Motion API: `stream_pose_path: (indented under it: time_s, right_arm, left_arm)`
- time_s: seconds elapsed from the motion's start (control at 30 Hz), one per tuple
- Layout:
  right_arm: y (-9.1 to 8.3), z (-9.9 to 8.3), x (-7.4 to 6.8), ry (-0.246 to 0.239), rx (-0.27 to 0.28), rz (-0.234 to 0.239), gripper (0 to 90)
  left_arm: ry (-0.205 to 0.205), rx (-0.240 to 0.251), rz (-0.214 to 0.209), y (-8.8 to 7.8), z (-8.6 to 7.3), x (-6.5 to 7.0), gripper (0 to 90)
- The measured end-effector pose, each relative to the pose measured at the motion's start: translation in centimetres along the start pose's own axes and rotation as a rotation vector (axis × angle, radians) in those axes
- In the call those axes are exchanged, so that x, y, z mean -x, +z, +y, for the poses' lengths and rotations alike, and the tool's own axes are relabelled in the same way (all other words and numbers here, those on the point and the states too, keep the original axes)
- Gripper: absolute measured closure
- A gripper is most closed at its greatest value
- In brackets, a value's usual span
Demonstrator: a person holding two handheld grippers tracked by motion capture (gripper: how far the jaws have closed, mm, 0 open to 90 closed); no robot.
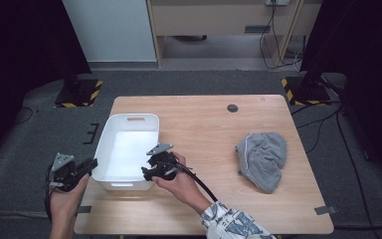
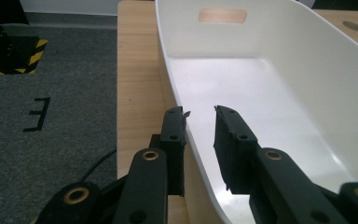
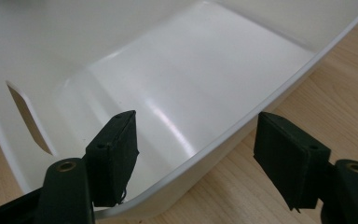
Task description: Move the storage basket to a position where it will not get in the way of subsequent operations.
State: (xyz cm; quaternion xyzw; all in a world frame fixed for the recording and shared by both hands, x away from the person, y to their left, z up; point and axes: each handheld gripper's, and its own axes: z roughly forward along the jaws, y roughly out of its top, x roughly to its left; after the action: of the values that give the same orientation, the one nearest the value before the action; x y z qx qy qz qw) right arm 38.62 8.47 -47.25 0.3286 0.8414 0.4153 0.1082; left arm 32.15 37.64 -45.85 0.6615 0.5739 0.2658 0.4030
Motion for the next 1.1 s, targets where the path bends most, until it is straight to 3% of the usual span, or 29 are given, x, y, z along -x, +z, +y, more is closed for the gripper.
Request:
stream_pose_path:
  time_s: [0.13, 0.37, 0.53, 0.63, 0.83, 0.9, 1.1]
  right_arm:
    - [-0.3, 0.1, 0.0, -0.001, 0.009, 0.006, 28.1]
    - [-2.6, 0.3, 0.7, -0.037, 0.039, 0.037, 32.0]
    - [-3.8, -0.2, 0.7, -0.064, 0.042, 0.061, 33.7]
    - [-4.3, -1.1, 0.7, -0.091, 0.026, 0.084, 29.5]
    - [-3.9, -2.0, 0.1, -0.115, 0.020, 0.135, 25.8]
    - [-2.8, -2.4, -0.4, -0.141, 0.000, 0.130, 25.3]
    - [-1.5, -2.2, -1.2, -0.151, -0.005, 0.138, 24.6]
  left_arm:
    - [0.005, 0.001, 0.007, -0.3, -0.1, 0.2, 71.2]
    - [-0.013, 0.046, 0.036, -2.1, -1.0, 0.1, 67.3]
    - [-0.010, 0.043, 0.028, -2.4, -1.4, 0.5, 65.6]
    - [-0.004, 0.029, 0.028, -1.9, -1.7, 0.9, 64.2]
    - [-0.008, 0.023, 0.030, -1.7, -1.8, 0.8, 64.9]
    - [-0.013, 0.017, 0.020, -1.6, -1.9, 0.6, 66.4]
    - [-0.011, 0.003, 0.014, -1.2, -1.9, 0.5, 70.8]
